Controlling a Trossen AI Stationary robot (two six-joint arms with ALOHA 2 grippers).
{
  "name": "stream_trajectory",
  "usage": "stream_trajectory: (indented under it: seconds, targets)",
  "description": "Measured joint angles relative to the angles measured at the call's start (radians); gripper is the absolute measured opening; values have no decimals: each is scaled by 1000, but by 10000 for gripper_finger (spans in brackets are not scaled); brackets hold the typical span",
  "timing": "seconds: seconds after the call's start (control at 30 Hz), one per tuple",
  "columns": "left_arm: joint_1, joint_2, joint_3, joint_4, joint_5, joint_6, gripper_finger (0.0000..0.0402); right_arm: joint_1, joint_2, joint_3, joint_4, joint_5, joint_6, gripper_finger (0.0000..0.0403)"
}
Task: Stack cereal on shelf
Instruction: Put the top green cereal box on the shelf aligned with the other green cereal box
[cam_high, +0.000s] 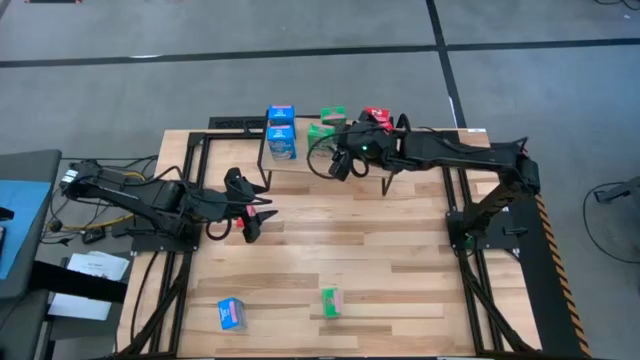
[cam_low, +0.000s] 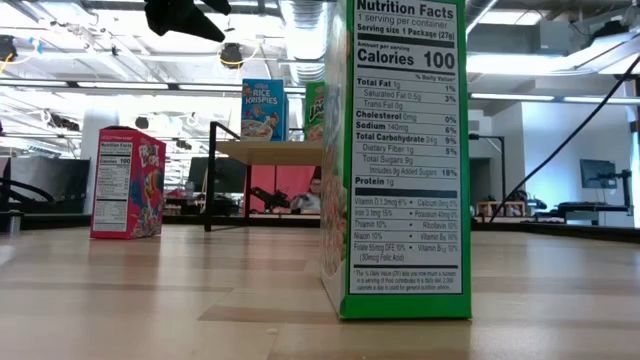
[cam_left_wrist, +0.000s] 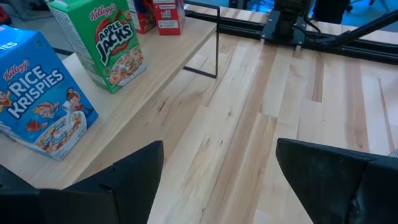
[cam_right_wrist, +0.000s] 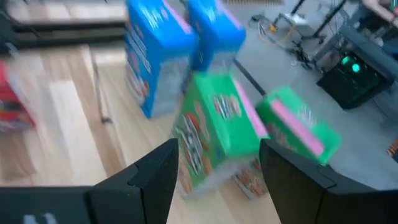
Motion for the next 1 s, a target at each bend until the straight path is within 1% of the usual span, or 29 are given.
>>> stream_trajectory:
  seconds: [0.07, 0.17, 0.23, 0.27, 0.37, 0.5, 0.6, 0.7, 0.77, 0.83, 0.87, 1.0]
  targets:
    - [1, 7, 0, 4, -3, 5, 303, 13, 0, 33, 9, 0, -38, 249]
    - [2, 14, -3, 14, -11, 14, 303, 25, 7, 64, 11, -1, -163, 249]
    - [3, 18, -9, 10, -23, 14, 303, 17, 14, 73, 7, -8, -217, 249]
    - [3, 20, -10, 3, -23, 14, 303, 8, 14, 74, 5, -20, -234, 249]
    - [4, 25, -9, 26, -25, 20, 303, -25, 13, 78, 14, -108, -282, 249]
    - [4, 25, -9, 52, -32, 29, 303, -42, 35, 75, 45, -129, -364, 249]
    - [4, 25, -9, 73, -47, 58, 303, -39, 58, 83, 133, -135, -424, 249]
    - [4, 25, -9, 98, -44, 83, 303, -39, 80, 83, 129, -135, -485, 249]
    - [4, 25, -9, 102, -48, 97, 303, -29, 112, 129, 160, -135, -506, 249]
    - [4, 25, -9, 110, -53, 105, 303, -35, 131, 191, 112, -133, -506, 249]
    - [5, 25, -9, 117, -59, 115, 303, -36, 152, 235, 124, -134, -506, 249]
    - [23, 24, -9, 116, -69, 131, 303, -37, 228, 412, 39, -135, -499, 249]
